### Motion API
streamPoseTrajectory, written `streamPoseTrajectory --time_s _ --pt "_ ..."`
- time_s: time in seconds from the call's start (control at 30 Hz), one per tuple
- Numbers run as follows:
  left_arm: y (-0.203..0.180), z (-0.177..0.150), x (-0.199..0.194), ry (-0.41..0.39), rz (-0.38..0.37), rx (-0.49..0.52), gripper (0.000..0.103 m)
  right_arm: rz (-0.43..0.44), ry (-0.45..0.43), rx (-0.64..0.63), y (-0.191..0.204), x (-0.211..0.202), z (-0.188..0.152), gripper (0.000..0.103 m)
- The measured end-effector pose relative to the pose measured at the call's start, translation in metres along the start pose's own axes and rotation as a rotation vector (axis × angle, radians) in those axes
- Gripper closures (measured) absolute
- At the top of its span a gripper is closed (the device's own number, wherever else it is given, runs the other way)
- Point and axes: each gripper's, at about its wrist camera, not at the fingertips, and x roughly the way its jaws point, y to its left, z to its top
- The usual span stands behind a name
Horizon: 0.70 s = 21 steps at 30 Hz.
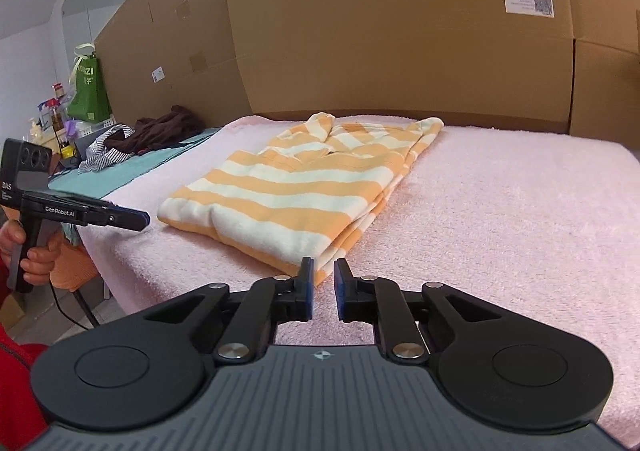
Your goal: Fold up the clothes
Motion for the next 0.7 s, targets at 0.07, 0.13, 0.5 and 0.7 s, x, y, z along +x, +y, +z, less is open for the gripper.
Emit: streamPoseTrajectory --time_s 0.07,0.13,0.5,0.7 --pt "-0.002 0.003 0.005 0.001 -0.021 0.029 0.039 -0.002 0.008 -0.025 0.004 0.001 -0.001 0.08" --pt "-0.001 0.004 0.017 -0.005 -0.027 0.021 0.039 -0.007 0.009 -0.043 0.007 0.009 -0.003 0.077" --pt "0.013 -0.005 0.039 -0.133 -0.103 -0.16 0.091 0.021 -0.063 0.102 0.002 0.034 -0.013 0.087" --pt "0.011 -0.004 0.012 -0.21 -0.193 -0.242 0.091 0.129 -0.075 0.202 -0.01 0.013 -0.002 0.089"
